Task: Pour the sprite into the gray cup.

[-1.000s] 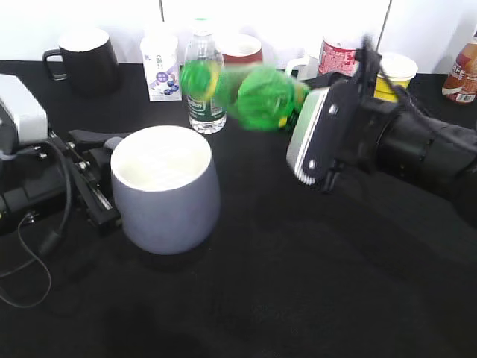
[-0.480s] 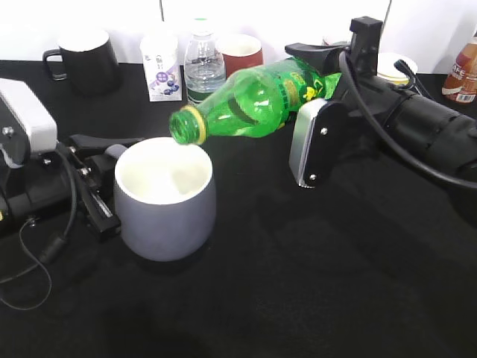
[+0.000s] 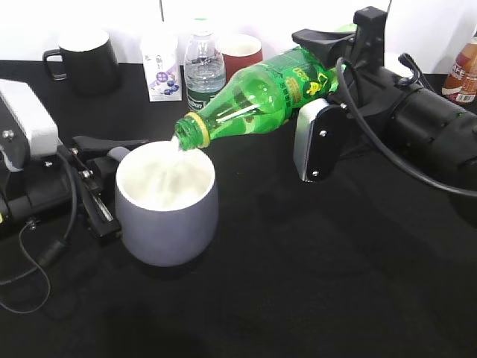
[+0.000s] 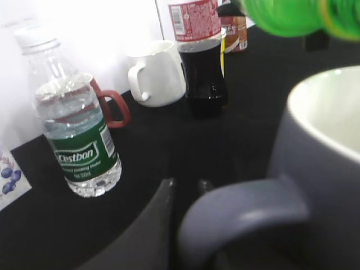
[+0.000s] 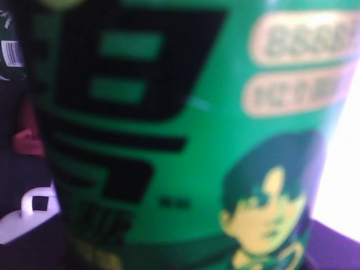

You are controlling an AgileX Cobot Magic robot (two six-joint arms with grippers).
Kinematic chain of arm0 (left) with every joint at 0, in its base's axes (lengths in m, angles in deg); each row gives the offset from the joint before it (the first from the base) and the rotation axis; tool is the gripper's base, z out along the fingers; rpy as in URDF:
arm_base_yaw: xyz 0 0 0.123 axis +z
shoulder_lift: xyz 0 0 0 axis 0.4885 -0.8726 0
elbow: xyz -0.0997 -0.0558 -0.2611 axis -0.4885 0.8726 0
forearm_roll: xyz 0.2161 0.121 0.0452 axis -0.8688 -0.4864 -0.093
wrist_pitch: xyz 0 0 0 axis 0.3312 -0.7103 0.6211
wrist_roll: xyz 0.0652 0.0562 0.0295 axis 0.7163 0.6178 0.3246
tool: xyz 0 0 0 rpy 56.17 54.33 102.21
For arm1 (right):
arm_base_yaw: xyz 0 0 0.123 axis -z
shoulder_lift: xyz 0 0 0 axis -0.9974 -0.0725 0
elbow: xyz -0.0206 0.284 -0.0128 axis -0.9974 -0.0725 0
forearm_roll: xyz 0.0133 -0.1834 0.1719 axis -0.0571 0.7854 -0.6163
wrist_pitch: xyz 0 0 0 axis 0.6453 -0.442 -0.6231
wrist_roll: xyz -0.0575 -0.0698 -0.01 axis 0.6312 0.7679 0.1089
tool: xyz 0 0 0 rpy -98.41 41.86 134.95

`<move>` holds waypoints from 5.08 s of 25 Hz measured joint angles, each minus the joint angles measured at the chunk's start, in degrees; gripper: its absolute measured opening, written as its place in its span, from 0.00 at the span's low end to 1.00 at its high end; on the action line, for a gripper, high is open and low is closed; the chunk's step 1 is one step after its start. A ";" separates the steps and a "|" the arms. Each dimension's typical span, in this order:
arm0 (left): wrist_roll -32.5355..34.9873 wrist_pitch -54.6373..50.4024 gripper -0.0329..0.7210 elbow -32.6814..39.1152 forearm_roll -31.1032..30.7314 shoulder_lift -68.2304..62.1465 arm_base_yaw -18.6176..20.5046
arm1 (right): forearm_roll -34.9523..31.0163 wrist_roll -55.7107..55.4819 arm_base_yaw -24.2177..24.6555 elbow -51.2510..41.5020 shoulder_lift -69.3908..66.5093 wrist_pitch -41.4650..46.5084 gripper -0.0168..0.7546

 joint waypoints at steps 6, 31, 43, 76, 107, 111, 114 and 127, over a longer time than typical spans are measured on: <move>0.05 0.12 0.14 0.00 -0.14 0.00 0.00 | 0.27 3.03 0.00 0.00 0.00 -0.05 0.56; 0.63 -0.45 0.14 0.00 3.80 0.00 0.00 | 1.77 -53.27 0.00 0.18 0.00 -0.48 0.56; 14.97 6.74 0.14 -3.45 39.42 -12.58 6.20 | -1.90 -96.41 0.00 -3.26 0.34 -1.98 0.56; 13.91 -7.55 0.37 -5.69 39.39 1.75 -2.09 | -3.56 -91.27 35.15 -2.06 -4.00 -0.44 0.56; 13.86 -87.11 0.67 -24.72 41.23 19.12 -3.54 | 11.78 -99.16 25.80 1.42 17.25 73.08 0.79; 6.02 -114.05 0.67 -29.57 36.00 25.45 -3.61 | 2.97 -98.88 14.80 6.98 27.21 100.23 0.79; 4.90 -124.94 0.67 -29.57 35.16 37.88 -3.61 | -2.13 -97.35 13.85 8.51 39.97 107.17 0.79; 4.90 -119.85 0.67 -9.59 33.59 72.99 -3.61 | -4.39 -91.29 13.79 -4.85 86.53 122.53 0.79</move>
